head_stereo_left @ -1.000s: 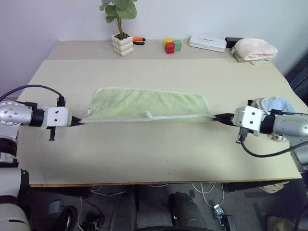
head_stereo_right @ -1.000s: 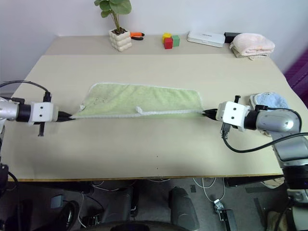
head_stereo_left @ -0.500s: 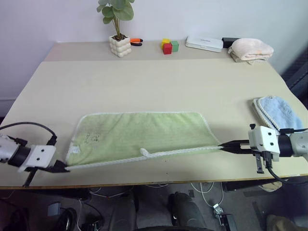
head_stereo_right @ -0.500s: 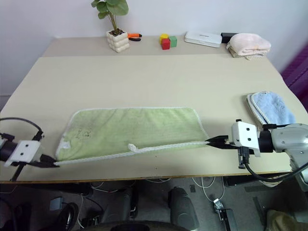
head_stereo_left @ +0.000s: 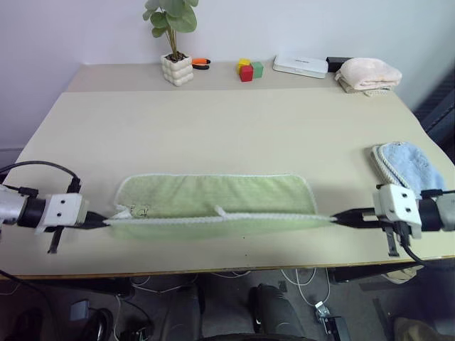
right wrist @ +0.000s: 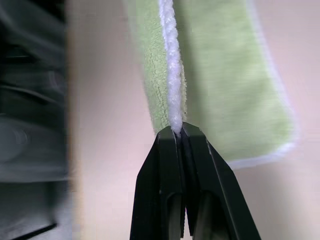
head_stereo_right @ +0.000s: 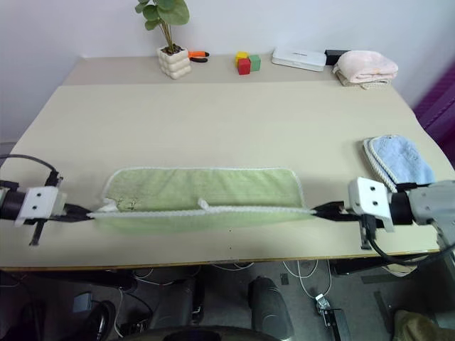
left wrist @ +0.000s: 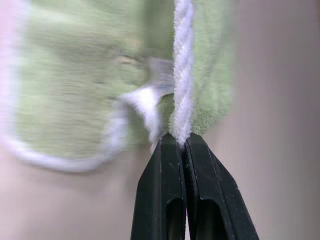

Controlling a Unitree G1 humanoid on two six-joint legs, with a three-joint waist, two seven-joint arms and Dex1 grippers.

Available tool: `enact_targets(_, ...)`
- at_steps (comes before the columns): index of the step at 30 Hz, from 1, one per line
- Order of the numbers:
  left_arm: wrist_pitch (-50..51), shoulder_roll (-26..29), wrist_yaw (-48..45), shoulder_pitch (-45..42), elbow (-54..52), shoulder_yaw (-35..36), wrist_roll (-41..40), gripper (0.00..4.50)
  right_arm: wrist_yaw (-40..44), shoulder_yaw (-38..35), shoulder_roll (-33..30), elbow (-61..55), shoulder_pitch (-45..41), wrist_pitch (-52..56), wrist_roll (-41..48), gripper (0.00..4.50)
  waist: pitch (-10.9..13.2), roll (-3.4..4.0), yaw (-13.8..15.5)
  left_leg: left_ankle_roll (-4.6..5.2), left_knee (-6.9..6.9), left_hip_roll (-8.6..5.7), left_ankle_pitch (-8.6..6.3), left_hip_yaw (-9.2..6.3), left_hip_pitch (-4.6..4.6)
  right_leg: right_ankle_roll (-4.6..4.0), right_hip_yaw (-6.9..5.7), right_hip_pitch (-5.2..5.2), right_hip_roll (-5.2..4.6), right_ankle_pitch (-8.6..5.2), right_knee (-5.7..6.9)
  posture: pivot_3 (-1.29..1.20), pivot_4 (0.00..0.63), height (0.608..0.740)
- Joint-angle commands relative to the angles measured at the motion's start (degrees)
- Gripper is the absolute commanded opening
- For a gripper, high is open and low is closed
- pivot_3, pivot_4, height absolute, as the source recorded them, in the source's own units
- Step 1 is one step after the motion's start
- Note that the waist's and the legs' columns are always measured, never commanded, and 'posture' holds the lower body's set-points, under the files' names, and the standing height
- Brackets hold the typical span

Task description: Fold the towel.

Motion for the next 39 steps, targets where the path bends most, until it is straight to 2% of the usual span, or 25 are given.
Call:
enact_targets(1,-2.49,-2.01,0.46,-6.73,6.28,-1.52,3.61,0.03,-2.49,2.9,2.06,5.02,-5.12,-3.19,-4.57,0.0,0.0,0.0,0.14,0.02,0.01,0.0,-0.01,0.0,0.0,0.02,0.0,0.01,0.0,0.01,0.0,0.0,0.15,0.74)
enact_targets(9,-8.99,-7.44,6.32,-23.44,24.31,-5.31,12.99,0.03,-6.08,6.36,5.74,12.93,-12.77,-8.39,-9.79,0.0,0.01,0.0,0.41,0.02,0.04,-0.03,-0.01,0.01,-0.02,0.2,0.0,0.01,0.03,0.11,0.0,0.0,0.15,0.74)
enact_targets(15,-11.49,-10.48,12.47,-29.82,32.2,-8.17,19.0,0.03,-8.24,8.86,7.55,17.85,-16.08,-12.22,-13.57,0.0,0.0,-0.01,0.12,0.03,0.03,-0.03,-0.01,0.01,-0.02,0.25,0.0,0.02,0.03,0.13,0.0,0.0,0.15,0.74)
enact_targets(26,-13.18,-12.32,18.61,-32.47,37.46,-10.57,24.87,0.03,-10.76,11.23,9.52,22.93,-20.39,-14.91,-16.73,0.0,0.01,0.0,-0.05,0.03,0.01,-0.03,-0.02,0.01,-0.02,0.27,0.0,0.01,0.03,0.14,0.02,0.0,0.15,0.74)
enact_targets(39,-11.22,-12.56,22.12,-32.92,38.73,-10.78,27.43,0.03,-12.41,12.68,11.82,25.17,-23.07,-14.49,-18.4,0.0,0.01,0.0,-0.09,0.04,0.0,-0.03,-0.02,0.01,-0.01,0.27,0.0,0.01,0.03,0.14,0.03,0.0,0.15,0.74)
